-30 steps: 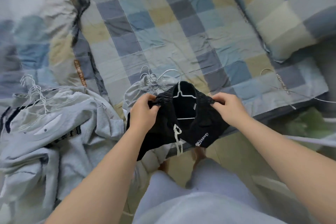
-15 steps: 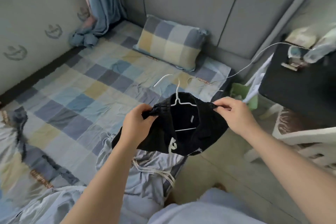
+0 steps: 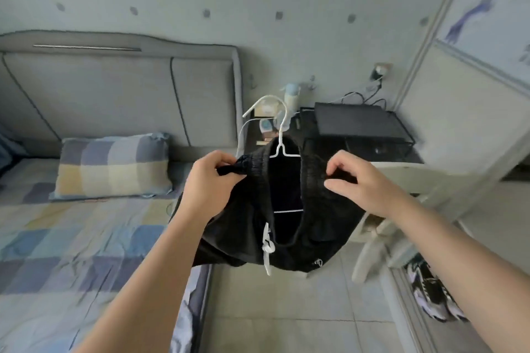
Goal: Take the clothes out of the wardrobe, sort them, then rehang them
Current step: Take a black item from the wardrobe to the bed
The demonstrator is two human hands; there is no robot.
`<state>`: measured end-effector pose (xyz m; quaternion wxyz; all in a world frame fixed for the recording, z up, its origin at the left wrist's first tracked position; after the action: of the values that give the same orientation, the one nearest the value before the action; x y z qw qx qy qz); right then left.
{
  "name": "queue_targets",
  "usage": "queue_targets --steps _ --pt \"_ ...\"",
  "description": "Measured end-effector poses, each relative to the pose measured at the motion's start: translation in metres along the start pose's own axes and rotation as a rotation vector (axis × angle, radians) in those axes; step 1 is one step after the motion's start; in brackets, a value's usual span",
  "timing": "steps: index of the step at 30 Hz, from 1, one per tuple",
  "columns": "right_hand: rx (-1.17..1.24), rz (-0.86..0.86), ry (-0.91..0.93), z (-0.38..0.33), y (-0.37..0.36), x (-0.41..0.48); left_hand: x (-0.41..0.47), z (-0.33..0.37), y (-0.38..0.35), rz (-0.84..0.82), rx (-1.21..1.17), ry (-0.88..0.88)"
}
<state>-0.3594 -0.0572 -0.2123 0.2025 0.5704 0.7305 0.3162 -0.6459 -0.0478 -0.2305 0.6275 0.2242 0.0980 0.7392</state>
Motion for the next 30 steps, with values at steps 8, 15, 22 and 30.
queue_targets --steps 8,15,22,30 --pt "-0.101 0.286 -0.081 0.055 0.200 -0.073 0.043 0.166 -0.179 -0.197 -0.114 -0.224" --pt "-0.276 0.556 -0.211 0.082 0.349 -0.146 0.056 0.313 -0.305 -0.436 -0.152 -0.481" --pt "-0.375 0.890 -0.351 0.091 0.470 -0.223 0.058 0.450 -0.420 -0.675 -0.197 -0.762" --pt "-0.565 1.172 -0.715 0.081 0.576 -0.309 0.039 0.588 -0.546 -0.937 -0.332 -1.053"
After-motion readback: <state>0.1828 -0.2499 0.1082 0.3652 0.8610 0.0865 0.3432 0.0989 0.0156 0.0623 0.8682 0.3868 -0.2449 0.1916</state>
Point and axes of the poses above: each hand's wrist, its own x-axis towards the middle knuckle, its own y-axis out of the back of the hand, z = x × y, the point moved 7 cm from there along x, towards the middle knuckle, and after that the axes turned 2 degrees about -y, right-handed, at the moved point
